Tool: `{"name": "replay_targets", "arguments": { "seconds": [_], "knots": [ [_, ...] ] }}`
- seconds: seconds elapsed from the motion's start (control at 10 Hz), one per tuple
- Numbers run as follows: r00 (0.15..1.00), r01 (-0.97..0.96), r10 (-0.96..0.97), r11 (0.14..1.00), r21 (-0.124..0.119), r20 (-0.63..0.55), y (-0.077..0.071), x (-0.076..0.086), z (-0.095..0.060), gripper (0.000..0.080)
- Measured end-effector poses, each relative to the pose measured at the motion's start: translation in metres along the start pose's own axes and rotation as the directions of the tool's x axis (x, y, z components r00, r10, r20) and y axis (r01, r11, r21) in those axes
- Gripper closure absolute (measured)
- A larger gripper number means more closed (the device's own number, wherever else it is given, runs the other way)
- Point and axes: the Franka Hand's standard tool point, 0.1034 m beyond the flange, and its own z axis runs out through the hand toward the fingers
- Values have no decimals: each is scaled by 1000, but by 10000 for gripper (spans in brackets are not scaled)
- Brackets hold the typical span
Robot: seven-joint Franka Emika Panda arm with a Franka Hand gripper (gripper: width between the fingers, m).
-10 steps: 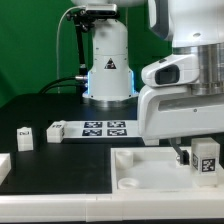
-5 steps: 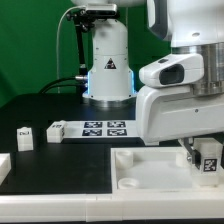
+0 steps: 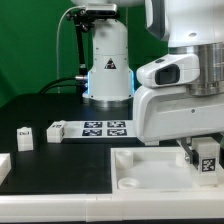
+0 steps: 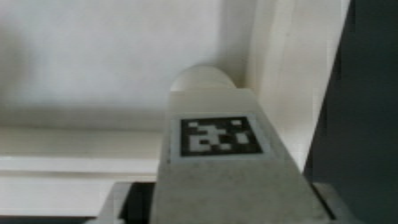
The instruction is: Assemble one leg
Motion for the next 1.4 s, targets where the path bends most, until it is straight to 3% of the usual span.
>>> {"name": "replay_targets", "arguments": {
  "seconds": [0.2, 0.4, 0.7, 0.8, 1.0, 1.1, 1.3, 1.4],
  "knots": [
    [934, -358, 358, 934, -3, -2, 4, -2, 0, 505],
    [814, -581, 581, 814, -4, 1, 5, -3, 0, 505],
    [554, -832, 832, 554, -1, 10, 4, -3, 1, 505],
    [426, -905, 905, 426, 0, 15, 2, -4, 1, 505],
    [215, -977, 976, 215, 0, 31, 1, -4, 1, 505],
    [157, -988, 987, 157, 0, 37, 0, -4, 1, 505],
    [227, -974, 973, 227, 3, 36, 0, -4, 1, 500],
    [227, -974, 973, 227, 3, 37, 0, -4, 1, 292]
  ]
}}
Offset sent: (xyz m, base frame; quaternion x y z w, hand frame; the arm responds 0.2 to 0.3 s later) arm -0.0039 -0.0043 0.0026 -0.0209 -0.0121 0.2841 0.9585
